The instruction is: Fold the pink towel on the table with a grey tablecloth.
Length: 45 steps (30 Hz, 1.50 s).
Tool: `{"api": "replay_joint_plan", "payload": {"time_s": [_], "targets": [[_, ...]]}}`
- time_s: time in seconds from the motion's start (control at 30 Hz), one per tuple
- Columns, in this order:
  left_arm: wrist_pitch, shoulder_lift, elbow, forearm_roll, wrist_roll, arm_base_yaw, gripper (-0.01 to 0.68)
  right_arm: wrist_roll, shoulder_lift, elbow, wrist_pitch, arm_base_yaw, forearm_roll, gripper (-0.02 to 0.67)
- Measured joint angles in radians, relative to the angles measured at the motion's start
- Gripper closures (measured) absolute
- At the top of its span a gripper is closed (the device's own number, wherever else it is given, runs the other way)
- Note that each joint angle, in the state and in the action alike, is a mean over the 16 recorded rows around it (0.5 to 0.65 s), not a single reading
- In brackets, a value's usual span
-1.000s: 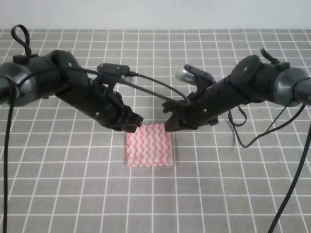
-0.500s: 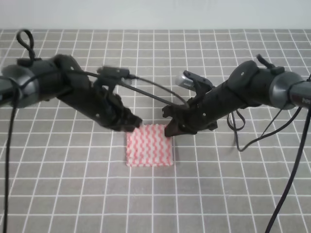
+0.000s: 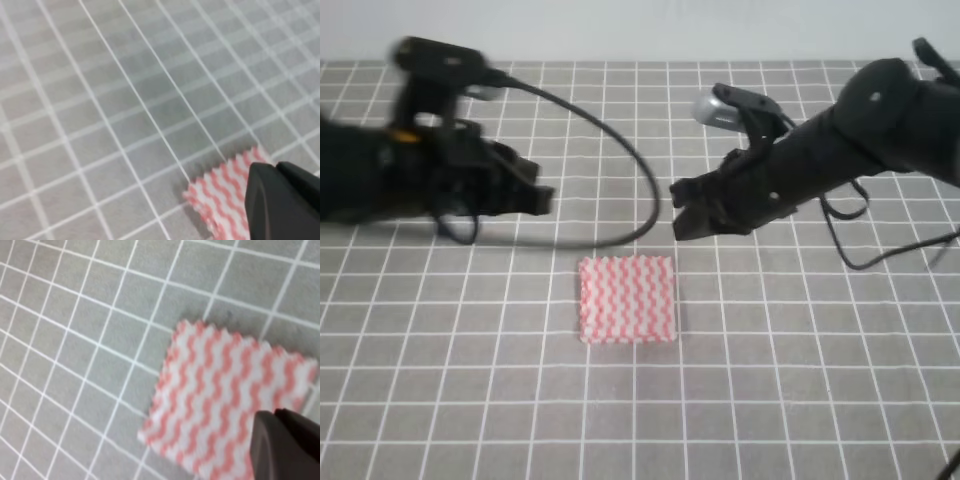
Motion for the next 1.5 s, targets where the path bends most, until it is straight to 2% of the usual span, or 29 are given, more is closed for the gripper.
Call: {"api": "replay_joint_plan", "payload": {"time_s": [0.33,0.6,1.0,1.23,1.5], "targets": [[-0.161,-0.461,0.308,-0.009,-0.026,0.000,0.676,-0.016,-0.313,0.304,-0.121,0.000,-0.011,0.664],[-0.231,-0.797,0.530,-0.014,-0.031,0.000,0.676,-0.033,-0.636,0.562,-0.228,0.000,-0.014,0.664],[-0.298,-1.288,0.840,-0.016,-0.053,0.001,0.676,-0.069,-1.072,0.865,-0.386,0.000,-0.029,0.665],[-0.332,-1.441,0.988,-0.015,-0.069,0.001,0.675,-0.107,-1.262,1.022,-0.543,0.000,-0.027,0.665],[-0.344,-1.463,1.083,-0.014,-0.070,0.001,0.675,-0.148,-1.369,1.153,-0.697,-0.001,-0.021,0.665]]}}
